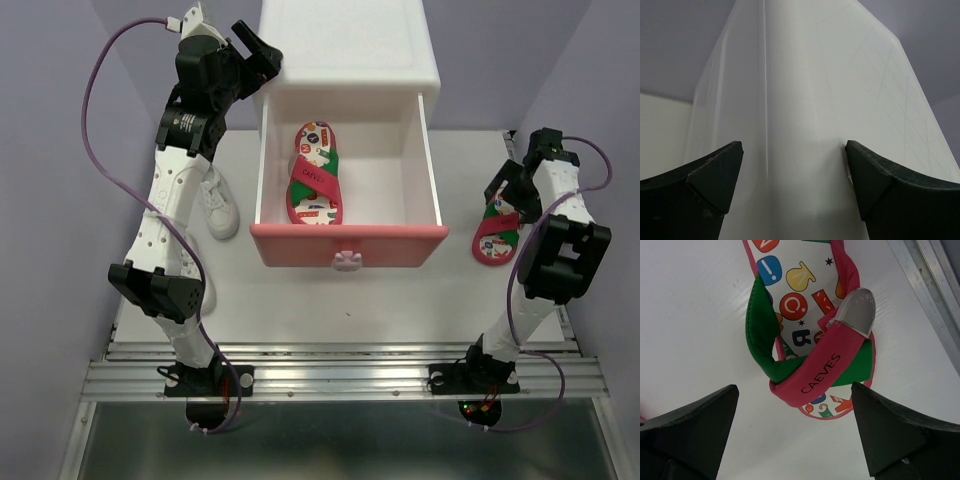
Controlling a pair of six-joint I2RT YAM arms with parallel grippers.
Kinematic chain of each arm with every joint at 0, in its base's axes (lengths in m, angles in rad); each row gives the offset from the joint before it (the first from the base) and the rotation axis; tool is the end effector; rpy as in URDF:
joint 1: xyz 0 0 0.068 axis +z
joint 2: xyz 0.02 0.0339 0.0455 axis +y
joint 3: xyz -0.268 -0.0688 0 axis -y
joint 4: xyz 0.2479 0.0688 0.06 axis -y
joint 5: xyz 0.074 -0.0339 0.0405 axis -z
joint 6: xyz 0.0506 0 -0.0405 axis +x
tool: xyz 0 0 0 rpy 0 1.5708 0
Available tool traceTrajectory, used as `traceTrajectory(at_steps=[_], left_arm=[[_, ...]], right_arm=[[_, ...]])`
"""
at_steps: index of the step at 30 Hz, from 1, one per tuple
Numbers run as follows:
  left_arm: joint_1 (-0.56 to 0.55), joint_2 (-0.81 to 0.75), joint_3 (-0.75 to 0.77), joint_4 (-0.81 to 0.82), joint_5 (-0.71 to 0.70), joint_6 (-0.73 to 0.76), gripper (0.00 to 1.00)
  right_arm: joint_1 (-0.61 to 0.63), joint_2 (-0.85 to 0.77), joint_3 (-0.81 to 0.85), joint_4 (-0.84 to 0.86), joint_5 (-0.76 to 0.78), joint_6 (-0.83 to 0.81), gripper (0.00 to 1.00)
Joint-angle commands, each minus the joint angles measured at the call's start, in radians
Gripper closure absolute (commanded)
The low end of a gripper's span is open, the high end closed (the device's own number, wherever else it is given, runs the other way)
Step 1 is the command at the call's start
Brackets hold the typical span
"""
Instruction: Place and organize the shoes in the shoe cabinet
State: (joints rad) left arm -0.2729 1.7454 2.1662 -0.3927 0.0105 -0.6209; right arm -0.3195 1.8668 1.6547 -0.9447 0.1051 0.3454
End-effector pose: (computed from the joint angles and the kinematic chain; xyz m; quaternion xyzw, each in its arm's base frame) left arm 0.3782 -0.1064 0.5370 -0.1170 0.6872 -0.3132 0.6450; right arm 0.3811 -0.1317 0.2625 0.3292 0.9203 -0.0487 0.2059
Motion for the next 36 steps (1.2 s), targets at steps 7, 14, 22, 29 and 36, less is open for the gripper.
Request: traceTrajectory(at_steps=[7,14,22,29,36], left_arm=[[0.015,0.072,-0.098,-0.190,-0.040,0.110,0.06],[0.015,0.075,-0.106,-0.183,-0.043,0.124,0.06],[0.015,0.086,-0.097,-0.176,-0.043,0.124,0.06],[0.015,0.088,-0.091,-0.163,-0.044,0.128,0.06],[0.015,0.092,-0.091,-0.161,-0.046,0.127,0.06]], right_arm=[[-0.006,-0.037,-0.154,0.125,-0.022,-0.112,0.00],[-0.006,-0.011,-0.173,0.195,-0.005,-0.108,0.00],[-0.006,0.025,-0.141,0.235,0.070,-0.105,0.03],[-0.006,0.054,-0.170,0.244,0.044,-0.114,0.18],[-0.006,0.011,-0.185,0.297,-0.025,-0.106,0.99]])
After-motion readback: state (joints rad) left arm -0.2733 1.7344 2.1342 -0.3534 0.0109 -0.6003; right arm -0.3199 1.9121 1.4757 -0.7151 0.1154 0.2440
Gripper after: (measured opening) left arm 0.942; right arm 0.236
